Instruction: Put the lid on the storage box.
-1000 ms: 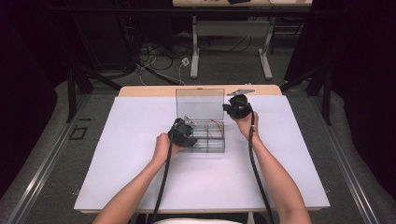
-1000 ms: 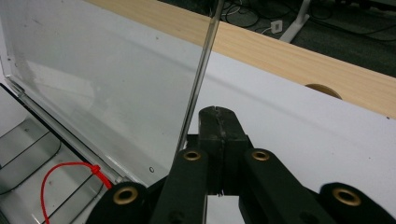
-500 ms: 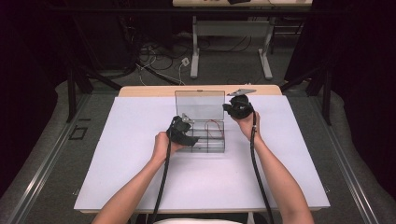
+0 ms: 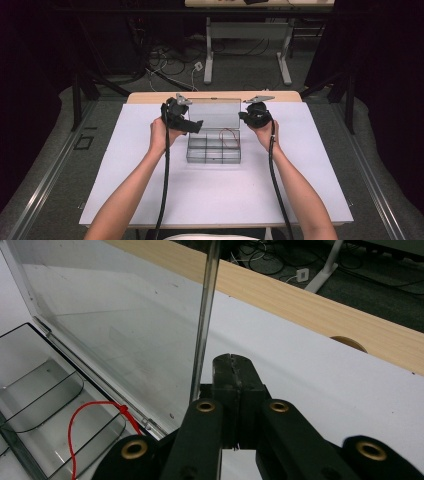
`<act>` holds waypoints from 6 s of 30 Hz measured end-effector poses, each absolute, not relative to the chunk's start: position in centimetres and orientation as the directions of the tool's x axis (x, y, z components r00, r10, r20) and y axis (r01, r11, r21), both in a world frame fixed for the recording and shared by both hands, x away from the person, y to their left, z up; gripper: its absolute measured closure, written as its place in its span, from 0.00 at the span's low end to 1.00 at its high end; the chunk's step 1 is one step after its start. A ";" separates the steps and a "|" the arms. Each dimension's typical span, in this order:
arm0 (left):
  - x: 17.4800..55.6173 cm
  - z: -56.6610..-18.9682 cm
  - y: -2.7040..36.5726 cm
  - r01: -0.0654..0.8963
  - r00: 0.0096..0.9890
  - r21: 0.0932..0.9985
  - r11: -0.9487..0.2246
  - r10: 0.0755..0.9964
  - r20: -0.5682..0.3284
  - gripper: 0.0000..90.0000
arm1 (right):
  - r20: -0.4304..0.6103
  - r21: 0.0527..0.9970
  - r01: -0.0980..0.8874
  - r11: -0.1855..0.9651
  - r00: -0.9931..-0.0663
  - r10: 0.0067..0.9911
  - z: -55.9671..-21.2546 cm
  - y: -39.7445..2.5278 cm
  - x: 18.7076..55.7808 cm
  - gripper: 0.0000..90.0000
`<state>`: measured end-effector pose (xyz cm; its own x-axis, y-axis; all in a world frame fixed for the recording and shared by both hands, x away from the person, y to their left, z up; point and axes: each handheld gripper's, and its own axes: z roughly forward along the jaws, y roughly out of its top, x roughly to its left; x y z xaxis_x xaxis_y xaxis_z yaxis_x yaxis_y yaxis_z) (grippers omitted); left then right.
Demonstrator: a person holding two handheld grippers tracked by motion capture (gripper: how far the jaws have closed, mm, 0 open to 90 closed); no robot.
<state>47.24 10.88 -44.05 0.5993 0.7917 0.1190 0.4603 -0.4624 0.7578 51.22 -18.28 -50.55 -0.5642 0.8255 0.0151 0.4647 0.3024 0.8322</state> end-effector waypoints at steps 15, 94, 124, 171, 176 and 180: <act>50.7 -42.3 10.5 0.435 0.637 0.714 -0.548 0.748 0.186 0.74 | 0.000 0.828 0.458 0.324 -0.577 0.817 -50.4 -18.3 51.0 1.00; 46.6 -42.7 12.1 0.355 0.751 0.716 -0.601 0.640 0.165 0.76 | -0.088 0.763 0.417 0.495 -0.691 0.717 -42.4 -16.9 46.2 0.82; 44.2 -43.7 12.0 0.326 0.765 0.714 -0.620 0.616 0.186 0.76 | -0.094 0.759 0.395 0.517 -0.720 0.688 -43.3 -17.0 44.2 0.76; 40.8 -45.7 12.1 0.359 0.760 0.705 -0.612 0.630 0.161 0.63 | -0.115 0.745 0.381 0.547 -0.735 0.669 -45.7 -17.1 40.6 0.73; 40.6 -45.9 12.1 0.365 0.759 0.698 -0.616 0.631 0.161 0.63 | -0.112 0.742 0.384 0.550 -0.737 0.667 -45.9 -17.2 40.3 0.73; 40.4 -46.0 12.2 0.369 0.754 0.702 -0.609 0.638 0.158 0.63 | -0.117 0.758 0.375 0.533 -0.726 0.678 -46.3 -17.2 40.0 0.73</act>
